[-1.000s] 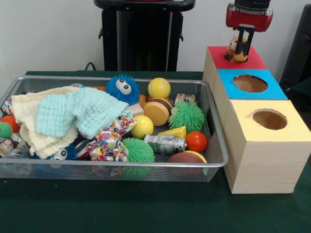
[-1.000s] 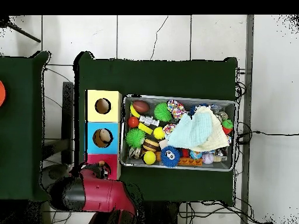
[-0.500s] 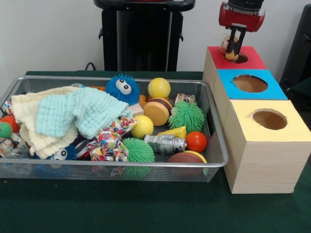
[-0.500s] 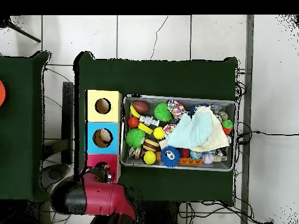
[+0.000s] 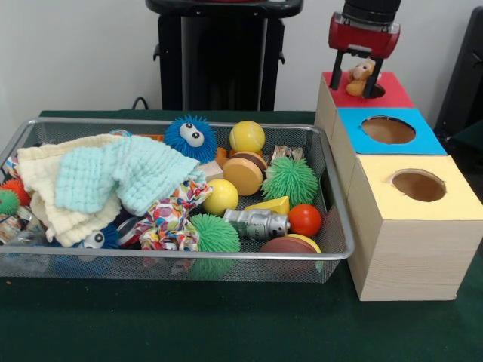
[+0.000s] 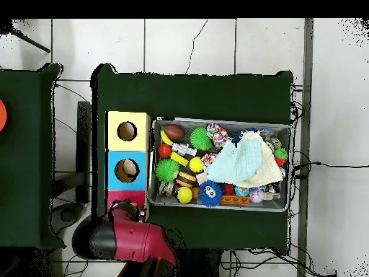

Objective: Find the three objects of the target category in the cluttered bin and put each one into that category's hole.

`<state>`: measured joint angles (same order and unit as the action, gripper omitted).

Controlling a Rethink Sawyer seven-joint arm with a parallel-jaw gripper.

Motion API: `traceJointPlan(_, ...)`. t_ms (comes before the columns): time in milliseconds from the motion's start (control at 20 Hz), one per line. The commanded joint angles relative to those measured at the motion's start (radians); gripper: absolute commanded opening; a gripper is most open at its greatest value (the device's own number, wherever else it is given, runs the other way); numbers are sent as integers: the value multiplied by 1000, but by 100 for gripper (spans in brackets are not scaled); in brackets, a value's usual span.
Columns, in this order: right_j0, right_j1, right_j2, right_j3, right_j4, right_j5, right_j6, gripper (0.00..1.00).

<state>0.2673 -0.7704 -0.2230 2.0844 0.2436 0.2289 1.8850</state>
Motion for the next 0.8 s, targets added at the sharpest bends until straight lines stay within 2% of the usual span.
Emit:
traceJointPlan(50,6,16,34,43,1,-63,202,100)
traceJointPlan(350,22,-27,28,61,15,-27,207,100)
traceJointPlan(450,-8,-46,61,72,21,-27,198,100)
traceJointPlan(650,-18,-128,61,75,28,56,180,100)
traceJointPlan(800,-21,-145,45,50,19,127,161,100)
